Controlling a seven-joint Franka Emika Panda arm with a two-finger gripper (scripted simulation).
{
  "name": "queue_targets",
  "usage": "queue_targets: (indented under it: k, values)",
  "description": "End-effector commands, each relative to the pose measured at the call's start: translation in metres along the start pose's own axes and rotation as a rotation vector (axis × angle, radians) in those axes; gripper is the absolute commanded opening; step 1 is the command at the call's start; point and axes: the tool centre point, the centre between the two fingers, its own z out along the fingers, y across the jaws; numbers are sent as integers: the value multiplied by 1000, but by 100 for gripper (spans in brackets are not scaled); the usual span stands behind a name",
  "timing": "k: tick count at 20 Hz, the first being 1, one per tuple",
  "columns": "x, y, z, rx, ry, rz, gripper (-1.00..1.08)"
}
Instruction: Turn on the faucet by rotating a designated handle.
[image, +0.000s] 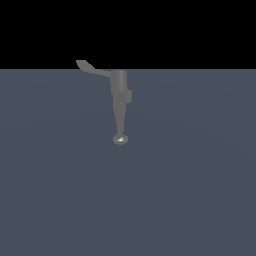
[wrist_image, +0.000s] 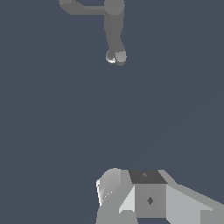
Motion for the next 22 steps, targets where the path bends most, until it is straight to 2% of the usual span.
queue_targets:
  k: [1, 9, 15, 22]
  values:
    - [0, 0, 0, 0, 0, 0, -100]
    - [6, -2, -11, 28, 37, -34, -100]
    - [7, -2, -11, 27, 37, -29, -100]
    - [21, -4, -11, 24, 34, 28, -100]
